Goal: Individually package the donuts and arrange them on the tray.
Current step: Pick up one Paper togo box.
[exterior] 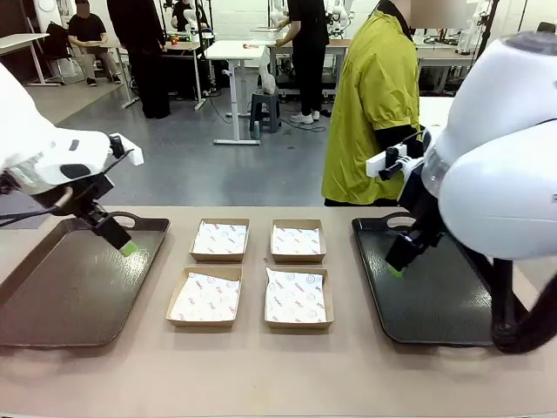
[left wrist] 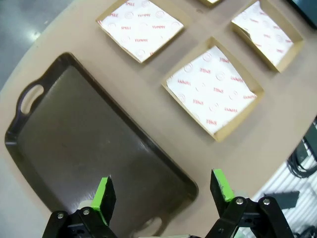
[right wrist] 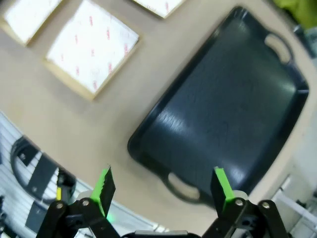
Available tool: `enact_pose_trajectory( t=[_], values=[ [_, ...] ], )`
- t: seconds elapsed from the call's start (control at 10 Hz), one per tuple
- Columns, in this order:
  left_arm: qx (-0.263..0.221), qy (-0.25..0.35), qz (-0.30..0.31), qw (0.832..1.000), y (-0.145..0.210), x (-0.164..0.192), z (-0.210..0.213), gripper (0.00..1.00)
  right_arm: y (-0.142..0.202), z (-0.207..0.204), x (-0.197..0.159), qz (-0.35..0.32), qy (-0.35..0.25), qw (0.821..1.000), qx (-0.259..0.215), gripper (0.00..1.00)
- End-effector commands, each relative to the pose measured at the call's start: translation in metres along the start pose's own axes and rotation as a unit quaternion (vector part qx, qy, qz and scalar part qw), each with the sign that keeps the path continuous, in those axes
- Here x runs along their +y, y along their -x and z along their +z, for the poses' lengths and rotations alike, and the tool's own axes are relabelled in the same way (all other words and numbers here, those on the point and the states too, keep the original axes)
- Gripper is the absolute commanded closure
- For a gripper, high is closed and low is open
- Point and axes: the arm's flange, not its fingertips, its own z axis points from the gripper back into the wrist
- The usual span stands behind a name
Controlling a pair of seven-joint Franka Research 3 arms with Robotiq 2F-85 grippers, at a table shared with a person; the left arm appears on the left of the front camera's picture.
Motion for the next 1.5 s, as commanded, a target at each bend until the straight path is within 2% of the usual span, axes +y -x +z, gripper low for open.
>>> enact_pose_trajectory(
  t=[0.0,0.1,0.5,0.6,0.7,0.8,0.9,1.0,1.1,1.2,1.4],
  values=[
    [-0.014,-0.002,0.008,1.000,0.111,-0.033,-0.023,0.00,0.082,-0.038,0.010,-0.013,0.002,1.000,-0.015,0.00],
    [0.000,0.000,0.000,1.000,0.000,0.000,0.000,0.00,0.000,0.000,0.000,0.000,0.000,1.000,0.000,0.00],
    [0.005,0.000,0.001,1.000,0.003,-0.001,0.006,0.00,0.005,0.006,0.000,-0.002,0.000,1.000,0.003,0.00],
    [-0.073,0.128,0.087,0.985,0.007,0.022,0.012,0.00,0.014,0.004,-0.021,-0.064,-0.142,0.986,-0.066,0.00],
    [-0.124,0.234,0.152,0.952,0.015,0.041,0.015,0.00,0.031,0.002,-0.043,-0.122,-0.247,0.953,-0.125,0.00],
    [-0.161,0.324,0.200,0.911,0.027,0.059,0.016,0.00,0.054,-0.002,-0.072,-0.184,-0.333,0.905,-0.189,0.00],
    [-0.188,0.393,0.231,0.870,0.042,0.075,0.015,0.00,0.078,-0.007,-0.091,-0.215,-0.389,0.865,-0.233,0.00],
    [-0.204,0.450,0.260,0.830,0.058,0.091,0.010,0.00,0.104,-0.015,-0.106,-0.236,-0.432,0.831,-0.259,0.00],
    [-0.211,0.488,0.286,0.797,0.078,0.104,0.005,0.00,0.132,-0.027,-0.120,-0.265,-0.462,0.802,-0.271,0.00],
    [-0.215,0.506,0.315,0.774,0.101,0.119,-0.004,0.00,0.160,-0.042,-0.134,-0.284,-0.496,0.778,-0.262,0.00],
    [-0.219,0.523,0.352,0.745,0.135,0.140,-0.015,0.00,0.193,-0.063,-0.155,-0.304,-0.532,0.751,-0.247,0.00]
  ],
)
